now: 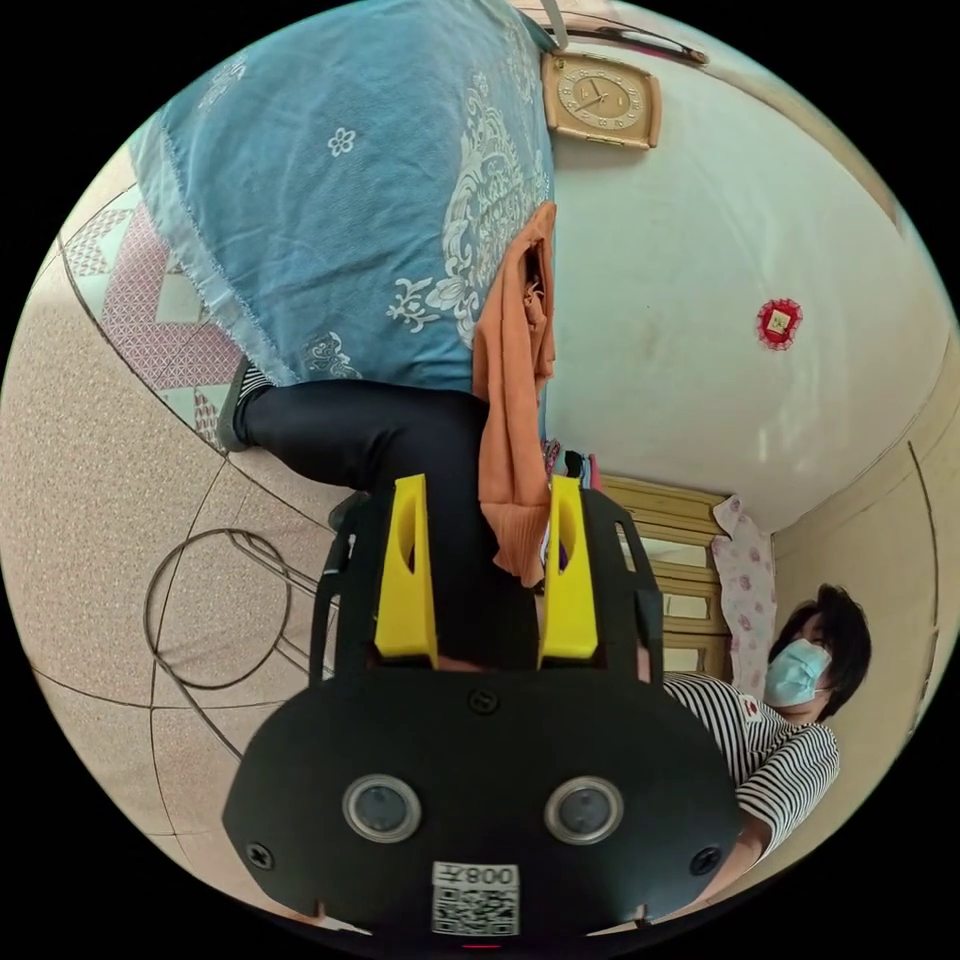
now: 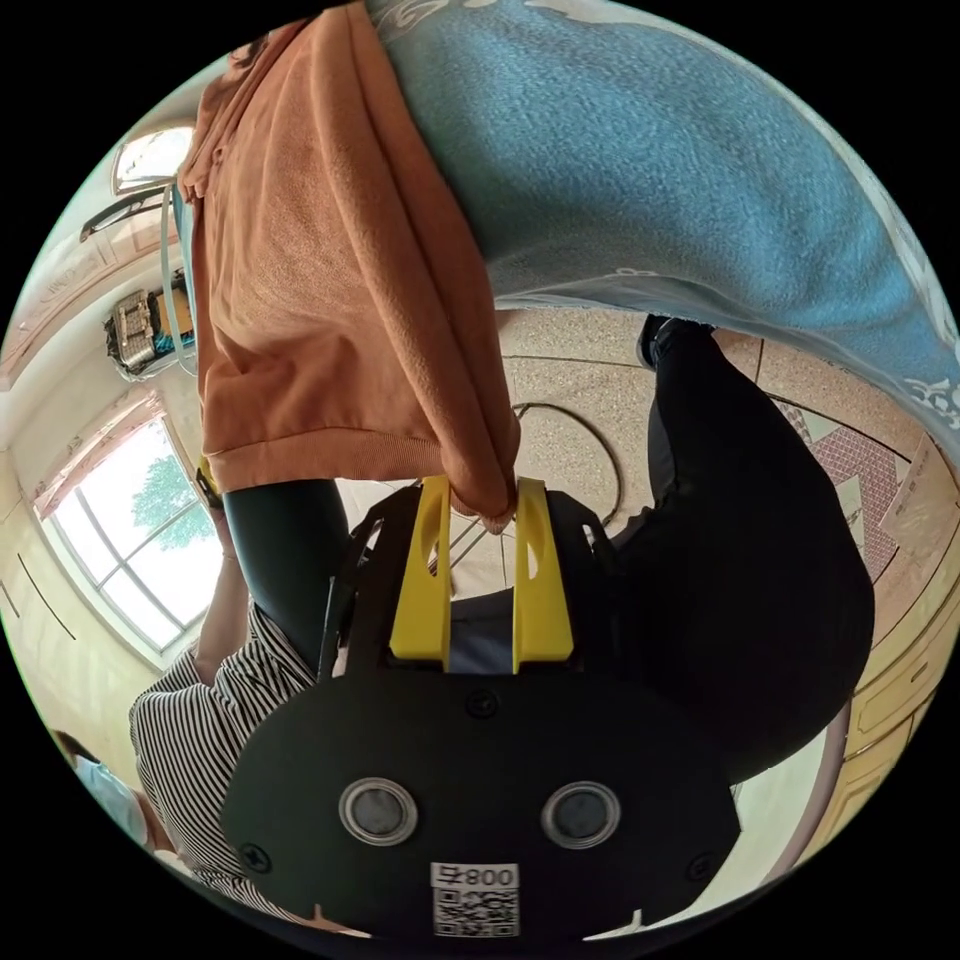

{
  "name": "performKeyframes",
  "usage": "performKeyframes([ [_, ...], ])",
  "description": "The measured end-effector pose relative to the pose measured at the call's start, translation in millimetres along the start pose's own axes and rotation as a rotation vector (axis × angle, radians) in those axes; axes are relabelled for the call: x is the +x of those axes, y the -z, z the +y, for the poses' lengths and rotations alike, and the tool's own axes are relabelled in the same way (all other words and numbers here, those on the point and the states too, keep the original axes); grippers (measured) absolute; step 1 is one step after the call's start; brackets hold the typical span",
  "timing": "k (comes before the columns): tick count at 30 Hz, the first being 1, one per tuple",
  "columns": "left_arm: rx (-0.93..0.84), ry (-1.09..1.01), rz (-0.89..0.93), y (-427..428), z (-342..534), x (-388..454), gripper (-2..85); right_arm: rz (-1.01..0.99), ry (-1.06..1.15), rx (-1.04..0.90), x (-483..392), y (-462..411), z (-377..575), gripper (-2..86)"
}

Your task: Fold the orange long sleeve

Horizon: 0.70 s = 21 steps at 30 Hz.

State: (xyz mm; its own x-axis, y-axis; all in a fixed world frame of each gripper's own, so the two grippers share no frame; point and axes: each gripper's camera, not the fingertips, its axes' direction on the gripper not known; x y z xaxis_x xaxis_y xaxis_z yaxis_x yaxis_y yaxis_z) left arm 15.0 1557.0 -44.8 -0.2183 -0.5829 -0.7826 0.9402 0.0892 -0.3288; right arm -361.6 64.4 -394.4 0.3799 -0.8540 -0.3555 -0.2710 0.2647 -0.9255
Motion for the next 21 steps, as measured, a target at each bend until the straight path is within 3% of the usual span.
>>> performKeyframes([
  [13,-0.023,-0.044,0.052,19.3,0.6,24.4,7.3,-0.011,0.034,0.005,22.7,-4.9,19.8,7.5],
  [21,-0.035,-0.16,0.08,35.3,-5.4,70.8,6.8,-0.083,0.225,0.076,35.7,21.9,87.2,6.2],
])
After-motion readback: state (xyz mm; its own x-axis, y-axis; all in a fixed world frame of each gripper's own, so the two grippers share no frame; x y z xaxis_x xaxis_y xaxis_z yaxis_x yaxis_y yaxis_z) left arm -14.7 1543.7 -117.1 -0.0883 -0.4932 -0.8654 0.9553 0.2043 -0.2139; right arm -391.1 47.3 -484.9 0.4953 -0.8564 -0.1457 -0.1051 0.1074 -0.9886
